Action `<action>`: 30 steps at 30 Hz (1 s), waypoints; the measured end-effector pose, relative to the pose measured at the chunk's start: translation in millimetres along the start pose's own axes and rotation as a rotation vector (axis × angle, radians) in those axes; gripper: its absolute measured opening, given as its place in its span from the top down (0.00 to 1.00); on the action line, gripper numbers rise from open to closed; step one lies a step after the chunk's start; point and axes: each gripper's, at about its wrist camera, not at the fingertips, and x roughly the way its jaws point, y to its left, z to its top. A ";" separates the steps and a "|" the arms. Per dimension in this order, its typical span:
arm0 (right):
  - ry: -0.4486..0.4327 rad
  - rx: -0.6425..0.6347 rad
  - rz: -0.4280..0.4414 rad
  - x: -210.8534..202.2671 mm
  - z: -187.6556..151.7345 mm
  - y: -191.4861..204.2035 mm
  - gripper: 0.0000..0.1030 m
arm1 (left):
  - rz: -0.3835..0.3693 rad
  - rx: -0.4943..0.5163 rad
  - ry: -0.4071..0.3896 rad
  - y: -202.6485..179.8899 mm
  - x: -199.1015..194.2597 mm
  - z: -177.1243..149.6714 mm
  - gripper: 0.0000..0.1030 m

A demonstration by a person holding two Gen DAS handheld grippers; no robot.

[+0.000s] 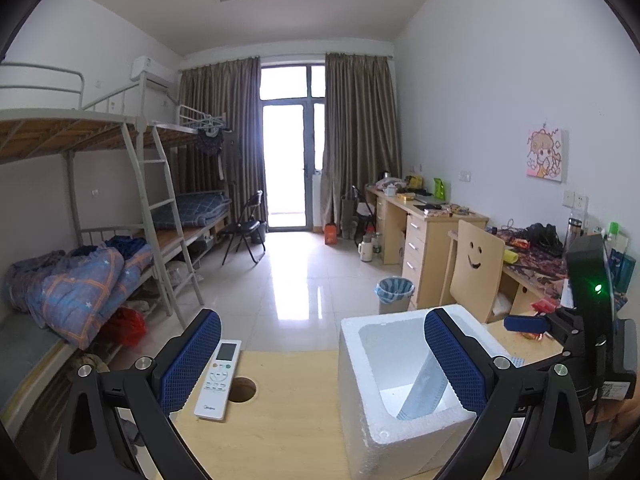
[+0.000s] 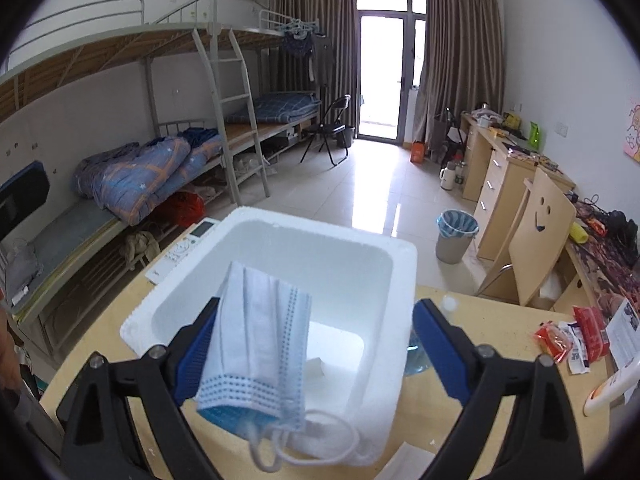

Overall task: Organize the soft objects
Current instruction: 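Carry blue mask with right gripper over the box opening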

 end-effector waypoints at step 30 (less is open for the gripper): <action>-0.001 -0.014 0.038 -42.3 -19.1 -12.0 0.08 | -0.180 0.128 0.080 -25.9 13.7 -25.4 0.01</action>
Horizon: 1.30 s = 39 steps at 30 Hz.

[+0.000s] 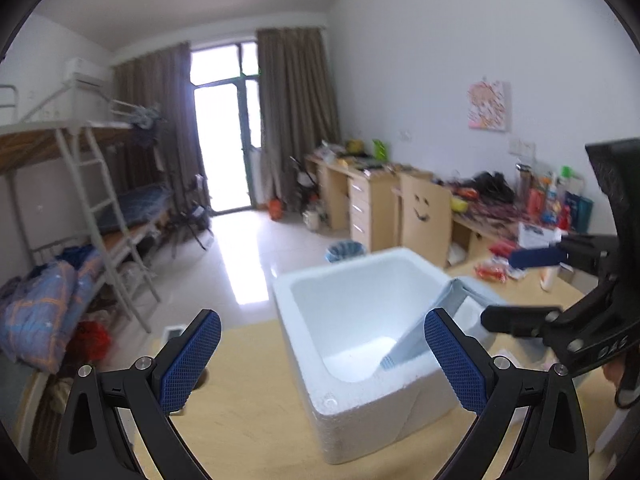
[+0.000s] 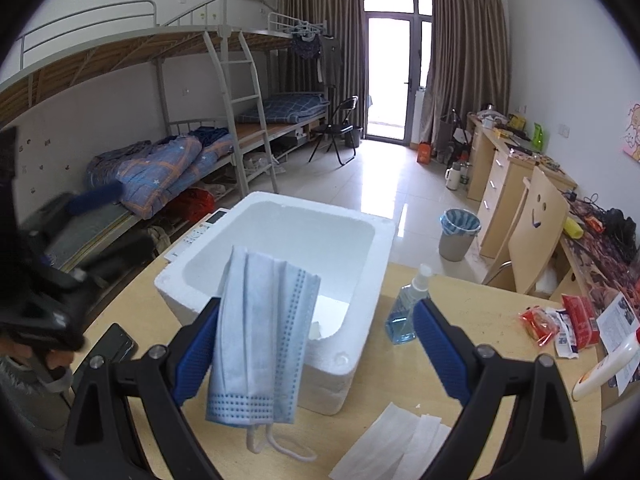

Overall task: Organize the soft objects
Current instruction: 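Carry blue mask with right gripper over the box opening, then open and re-close right gripper on blue mask above the box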

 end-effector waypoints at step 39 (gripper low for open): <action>0.080 0.123 0.274 1.4 -50.9 -3.1 0.43 | -0.134 -0.003 -0.077 -19.0 -58.3 -27.5 0.01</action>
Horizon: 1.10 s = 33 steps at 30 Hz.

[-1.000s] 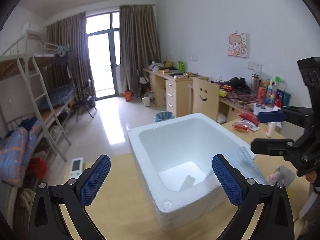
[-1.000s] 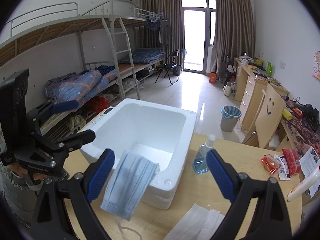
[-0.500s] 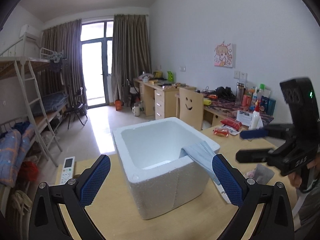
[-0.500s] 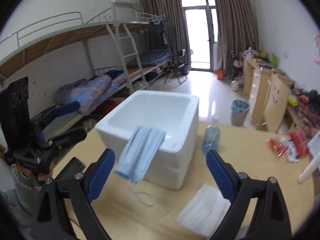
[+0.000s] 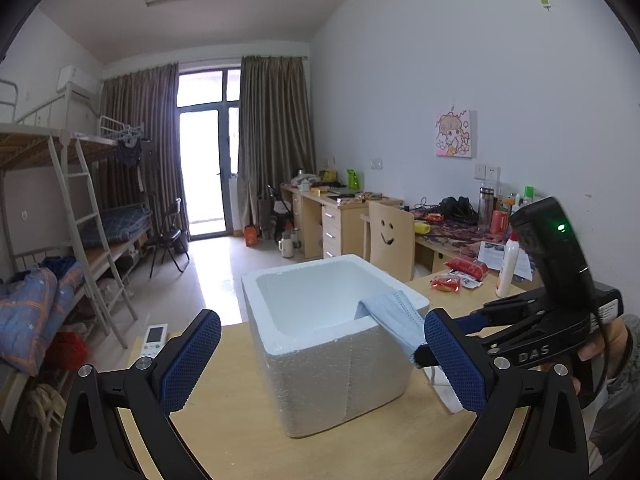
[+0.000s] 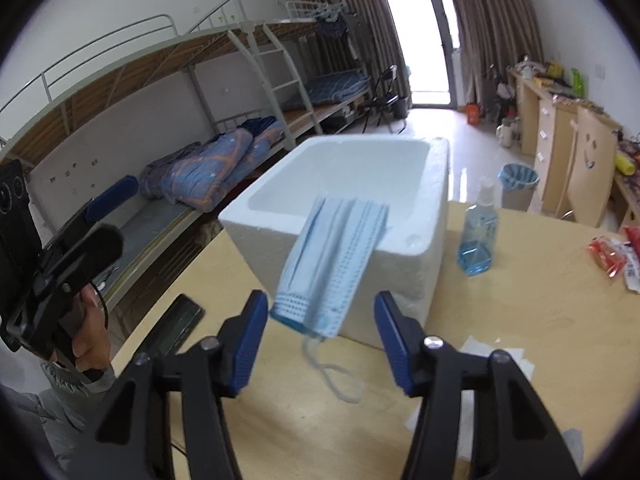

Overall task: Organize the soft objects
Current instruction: 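Open and re-close right gripper on blue mask above the box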

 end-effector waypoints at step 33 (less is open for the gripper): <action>-0.104 -0.038 -0.046 21.3 65.1 8.0 0.90 | 0.063 -0.027 -0.038 23.7 -17.0 -6.7 0.01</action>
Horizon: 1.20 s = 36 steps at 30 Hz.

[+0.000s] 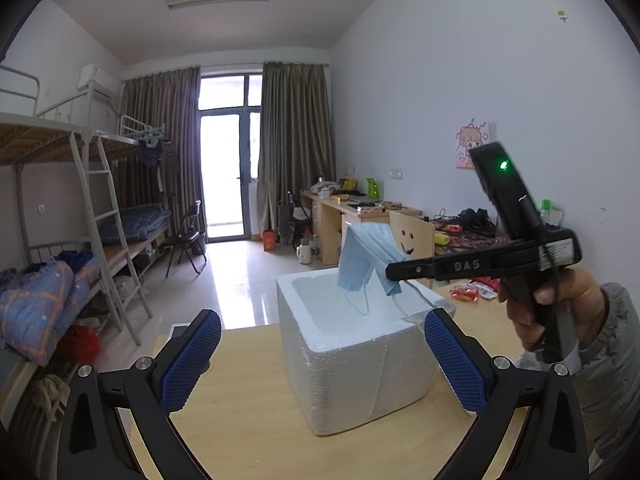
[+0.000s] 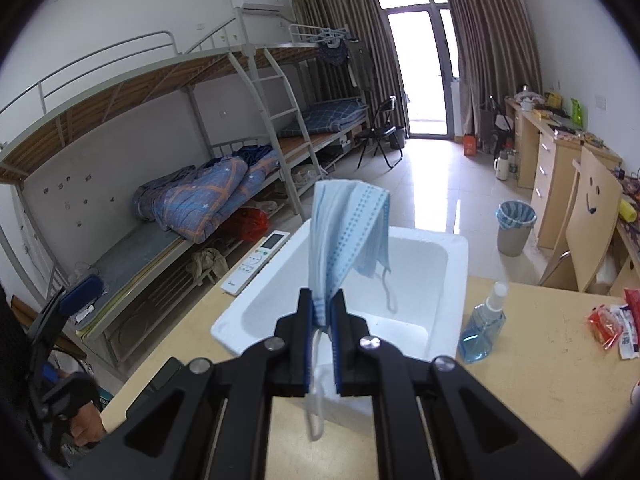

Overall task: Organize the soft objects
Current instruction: 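Open and re-close right gripper on blue mask above the box, then lower blue mask into the box and open right gripper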

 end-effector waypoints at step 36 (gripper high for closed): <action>0.050 -0.030 -0.097 13.8 5.8 10.1 0.34 | 0.008 -0.033 -0.006 7.5 -6.1 3.4 0.01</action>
